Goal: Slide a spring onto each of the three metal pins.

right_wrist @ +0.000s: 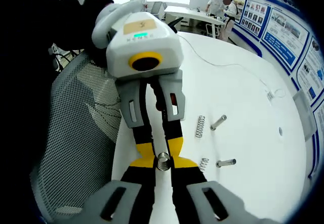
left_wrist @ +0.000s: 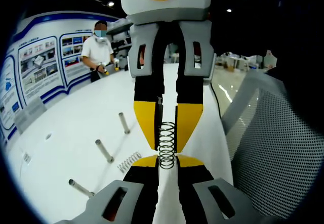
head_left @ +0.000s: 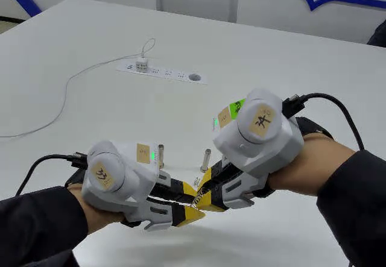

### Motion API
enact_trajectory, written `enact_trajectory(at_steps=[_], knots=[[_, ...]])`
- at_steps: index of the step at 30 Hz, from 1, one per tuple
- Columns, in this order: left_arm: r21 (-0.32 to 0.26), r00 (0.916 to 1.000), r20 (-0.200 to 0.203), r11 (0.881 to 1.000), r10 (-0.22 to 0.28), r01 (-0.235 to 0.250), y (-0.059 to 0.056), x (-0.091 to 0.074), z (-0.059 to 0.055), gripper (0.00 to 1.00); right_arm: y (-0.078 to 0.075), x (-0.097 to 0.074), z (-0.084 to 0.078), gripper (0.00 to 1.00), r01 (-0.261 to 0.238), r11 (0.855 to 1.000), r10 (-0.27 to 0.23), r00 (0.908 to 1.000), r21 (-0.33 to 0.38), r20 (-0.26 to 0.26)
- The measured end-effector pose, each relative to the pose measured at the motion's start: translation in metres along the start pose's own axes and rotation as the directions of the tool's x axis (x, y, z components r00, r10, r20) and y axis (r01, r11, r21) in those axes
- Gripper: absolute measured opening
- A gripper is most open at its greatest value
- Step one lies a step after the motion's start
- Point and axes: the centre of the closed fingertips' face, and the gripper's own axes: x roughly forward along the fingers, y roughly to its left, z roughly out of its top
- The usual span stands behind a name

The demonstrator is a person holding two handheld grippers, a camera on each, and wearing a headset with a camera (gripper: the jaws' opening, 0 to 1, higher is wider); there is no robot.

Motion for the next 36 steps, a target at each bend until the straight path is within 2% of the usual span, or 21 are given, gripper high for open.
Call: enact_trajectory(at_steps=[11, 17, 23, 36], knots=[[-0.059, 0.9996, 0.003, 0.998, 0.028, -0.027, 0.009, -0.011, 0.0, 0.26, -0.017, -0.018, -0.012, 0.12, 0.049, 0.998, -0.048, 0.9988, 0.047, -0.006], [-0.121, 0.9961, 0.023, 0.989, 0.085, -0.082, 0.026, -0.029, 0.001, 0.32, -0.032, -0.035, -0.023, 0.12, 0.089, 0.992, -0.089, 0.996, 0.091, -0.011], [-0.13, 0.9908, 0.029, 0.983, 0.132, -0.127, 0.035, -0.049, 0.003, 0.34, -0.044, -0.048, -0.031, 0.12, 0.123, 0.985, -0.122, 0.9923, 0.122, -0.017], [-0.188, 0.9789, 0.011, 0.962, 0.204, -0.198, 0.042, -0.08, -0.015, 0.41, -0.061, -0.063, -0.046, 0.12, 0.163, 0.975, -0.157, 0.9864, 0.151, -0.048]])
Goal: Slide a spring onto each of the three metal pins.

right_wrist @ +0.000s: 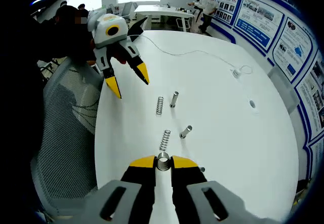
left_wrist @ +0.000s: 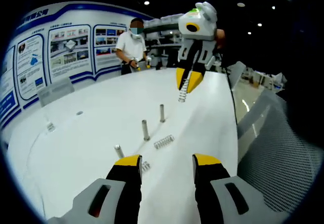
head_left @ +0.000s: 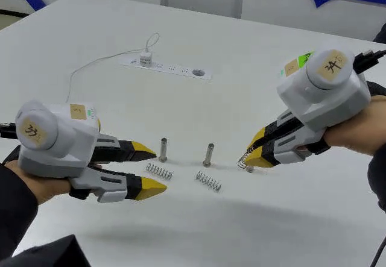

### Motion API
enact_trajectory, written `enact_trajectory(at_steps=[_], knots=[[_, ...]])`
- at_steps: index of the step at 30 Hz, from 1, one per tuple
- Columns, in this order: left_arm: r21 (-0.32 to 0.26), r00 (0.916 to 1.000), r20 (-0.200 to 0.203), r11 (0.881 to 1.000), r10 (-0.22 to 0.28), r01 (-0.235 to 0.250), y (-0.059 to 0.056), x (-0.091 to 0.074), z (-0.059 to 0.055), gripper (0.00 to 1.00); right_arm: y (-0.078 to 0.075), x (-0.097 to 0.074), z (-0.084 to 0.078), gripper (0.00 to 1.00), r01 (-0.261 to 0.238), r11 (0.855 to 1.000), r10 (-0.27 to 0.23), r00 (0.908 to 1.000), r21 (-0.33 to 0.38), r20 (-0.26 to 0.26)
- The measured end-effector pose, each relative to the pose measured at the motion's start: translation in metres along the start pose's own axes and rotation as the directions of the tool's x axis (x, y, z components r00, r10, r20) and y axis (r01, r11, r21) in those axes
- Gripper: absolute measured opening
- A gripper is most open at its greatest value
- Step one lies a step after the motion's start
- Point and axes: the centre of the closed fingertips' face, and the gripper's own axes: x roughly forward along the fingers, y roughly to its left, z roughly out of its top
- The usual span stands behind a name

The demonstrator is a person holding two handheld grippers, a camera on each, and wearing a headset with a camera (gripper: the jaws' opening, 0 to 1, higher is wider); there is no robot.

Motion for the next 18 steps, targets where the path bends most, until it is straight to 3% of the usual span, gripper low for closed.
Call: enact_trajectory(at_steps=[10, 18], knots=[[-0.045, 0.9989, 0.018, 0.998, 0.044, -0.043, 0.008, -0.005, -0.004, 0.46, -0.022, -0.01, -0.01, 0.12, 0.034, 0.999, -0.034, 0.9991, 0.02, -0.026], [-0.069, 0.9982, 0.013, 0.996, 0.058, -0.057, 0.009, -0.002, -0.011, 0.5, -0.048, -0.01, -0.026, 0.12, 0.067, 0.997, -0.064, 0.9944, 0.032, -0.084]])
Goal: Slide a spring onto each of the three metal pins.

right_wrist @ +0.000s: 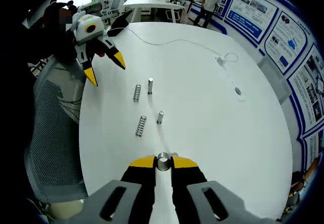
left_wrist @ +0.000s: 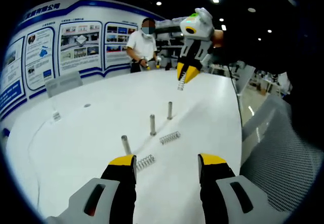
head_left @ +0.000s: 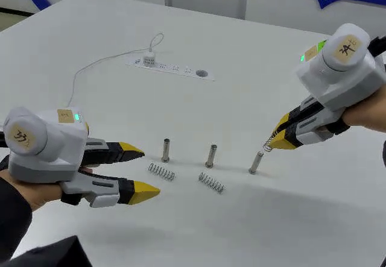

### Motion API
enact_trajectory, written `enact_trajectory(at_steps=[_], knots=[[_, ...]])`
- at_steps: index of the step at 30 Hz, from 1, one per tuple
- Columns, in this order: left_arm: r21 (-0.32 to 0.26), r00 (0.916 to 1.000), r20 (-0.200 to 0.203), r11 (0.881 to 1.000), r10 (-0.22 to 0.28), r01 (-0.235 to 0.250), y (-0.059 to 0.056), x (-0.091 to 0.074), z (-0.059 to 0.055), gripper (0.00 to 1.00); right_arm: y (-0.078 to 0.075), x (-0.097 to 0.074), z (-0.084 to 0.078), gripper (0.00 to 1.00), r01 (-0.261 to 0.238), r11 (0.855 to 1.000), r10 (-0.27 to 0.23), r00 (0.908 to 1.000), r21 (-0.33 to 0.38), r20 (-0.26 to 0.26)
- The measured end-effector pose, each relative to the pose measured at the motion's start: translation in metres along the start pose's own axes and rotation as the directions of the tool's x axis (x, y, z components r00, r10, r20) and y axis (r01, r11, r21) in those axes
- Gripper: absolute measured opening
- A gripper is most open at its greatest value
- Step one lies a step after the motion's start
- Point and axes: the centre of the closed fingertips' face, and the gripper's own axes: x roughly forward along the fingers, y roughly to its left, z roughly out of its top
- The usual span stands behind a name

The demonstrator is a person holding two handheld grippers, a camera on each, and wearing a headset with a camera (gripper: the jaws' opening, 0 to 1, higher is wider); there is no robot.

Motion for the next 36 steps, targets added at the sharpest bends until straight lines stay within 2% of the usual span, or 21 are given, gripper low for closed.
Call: enact_trajectory(at_steps=[6, 11, 36], knots=[[-0.014, 1.0, -0.002, 1.0, 0.008, -0.008, 0.002, 0.001, -0.004, 0.52, -0.011, 0.013, -0.008, 0.12, -0.006, 1.0, 0.006, 0.999, -0.002, -0.045], [-0.021, 0.9999, -0.007, 1.0, 0.011, -0.011, 0.003, 0.001, -0.006, 0.53, -0.017, 0.022, -0.009, 0.12, -0.017, 1.0, 0.017, 0.9978, 0.004, -0.064], [-0.035, 0.9999, -0.001, 0.999, 0.016, -0.016, 0.004, 0.001, -0.011, 0.54, -0.021, 0.035, -0.015, 0.12, -0.039, 0.999, 0.041, 0.9933, 0.014, -0.108]])
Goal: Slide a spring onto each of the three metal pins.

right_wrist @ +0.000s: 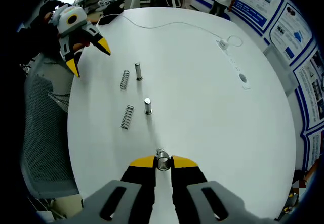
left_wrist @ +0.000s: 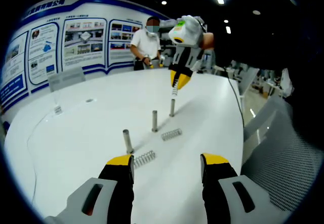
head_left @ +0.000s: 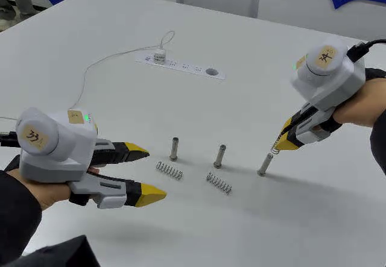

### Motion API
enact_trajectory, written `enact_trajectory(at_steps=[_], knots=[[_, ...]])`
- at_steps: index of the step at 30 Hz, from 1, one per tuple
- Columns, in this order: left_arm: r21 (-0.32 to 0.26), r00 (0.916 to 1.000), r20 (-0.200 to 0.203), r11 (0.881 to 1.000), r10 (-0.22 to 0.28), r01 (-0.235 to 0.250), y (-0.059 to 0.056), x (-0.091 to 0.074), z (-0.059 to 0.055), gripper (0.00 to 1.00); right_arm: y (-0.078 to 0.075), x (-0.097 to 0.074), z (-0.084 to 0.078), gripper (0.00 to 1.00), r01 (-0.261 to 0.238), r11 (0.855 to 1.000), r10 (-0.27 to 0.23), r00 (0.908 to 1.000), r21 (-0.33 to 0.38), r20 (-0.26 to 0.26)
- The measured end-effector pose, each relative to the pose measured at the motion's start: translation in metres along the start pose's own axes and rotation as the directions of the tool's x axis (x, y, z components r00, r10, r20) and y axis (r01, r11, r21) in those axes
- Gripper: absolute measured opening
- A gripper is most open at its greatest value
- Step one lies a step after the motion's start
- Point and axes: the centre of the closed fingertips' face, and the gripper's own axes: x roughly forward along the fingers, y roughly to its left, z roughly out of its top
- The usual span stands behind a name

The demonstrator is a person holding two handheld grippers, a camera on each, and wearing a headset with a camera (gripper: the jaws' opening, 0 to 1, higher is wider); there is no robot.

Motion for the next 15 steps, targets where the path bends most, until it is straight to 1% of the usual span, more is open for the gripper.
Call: enact_trajectory(at_steps=[15], knots=[[-0.004, 1.0, -0.001, 1.0, 0.005, -0.005, 0.001, 0.0, -0.002, 0.54, 0.002, 0.021, -0.004, 0.12, -0.034, 0.999, 0.035, 0.9989, 0.007, -0.03]])
